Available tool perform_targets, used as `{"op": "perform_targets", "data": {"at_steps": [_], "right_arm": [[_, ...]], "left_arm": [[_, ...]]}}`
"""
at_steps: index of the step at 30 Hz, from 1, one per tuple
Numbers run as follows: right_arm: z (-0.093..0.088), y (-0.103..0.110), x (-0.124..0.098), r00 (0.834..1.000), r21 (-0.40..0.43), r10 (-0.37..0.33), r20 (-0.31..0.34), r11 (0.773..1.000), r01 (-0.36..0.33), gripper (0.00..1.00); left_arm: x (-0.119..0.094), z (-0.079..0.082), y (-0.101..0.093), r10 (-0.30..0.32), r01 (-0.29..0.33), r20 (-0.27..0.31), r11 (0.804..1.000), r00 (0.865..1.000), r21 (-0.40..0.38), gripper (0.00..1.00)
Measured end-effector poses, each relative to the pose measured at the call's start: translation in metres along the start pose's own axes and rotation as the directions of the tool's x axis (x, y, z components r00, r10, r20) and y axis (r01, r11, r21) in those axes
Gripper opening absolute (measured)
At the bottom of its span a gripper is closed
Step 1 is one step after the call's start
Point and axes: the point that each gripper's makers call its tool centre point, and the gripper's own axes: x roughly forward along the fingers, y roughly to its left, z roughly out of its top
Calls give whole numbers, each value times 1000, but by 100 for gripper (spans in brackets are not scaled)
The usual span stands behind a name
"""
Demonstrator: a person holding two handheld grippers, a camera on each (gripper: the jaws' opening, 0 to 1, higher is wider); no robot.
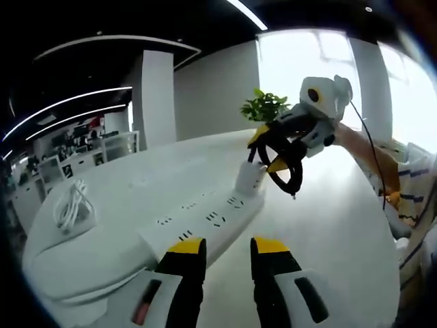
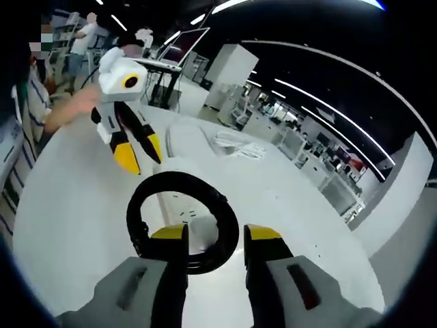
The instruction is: Straighten the power strip on the desk, plug the charger into it
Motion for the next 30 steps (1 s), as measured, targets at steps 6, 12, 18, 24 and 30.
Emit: {"op": "perform_targets", "data": {"at_steps": [6, 12, 18, 24, 30], "right_arm": [[-1, -1, -5, 998, 58, -38, 43, 998, 36, 31], [-3, -3, -11, 994, 105, -76, 78, 992, 68, 30], [-5, -2, -16, 988, 182, -105, 117, 980, 83, 30], [-8, -4, -24, 976, 227, -171, 137, 964, 137, 30], [-9, -5, -31, 964, 282, -217, 153, 945, 168, 30]], "left_arm": [[0, 0, 1, 6, -6, 5, 1000, 1000, -9, 26], [0, 1, 2, 14, -14, 14, 1000, 1000, -20, 26], [0, 1, 1, 18, -17, 27, 1000, 999, -26, 26], [-2, 2, 6, 44, -43, 33, 999, 998, -23, 26], [-3, 1, 8, 60, -59, 37, 998, 997, -30, 26]]}}
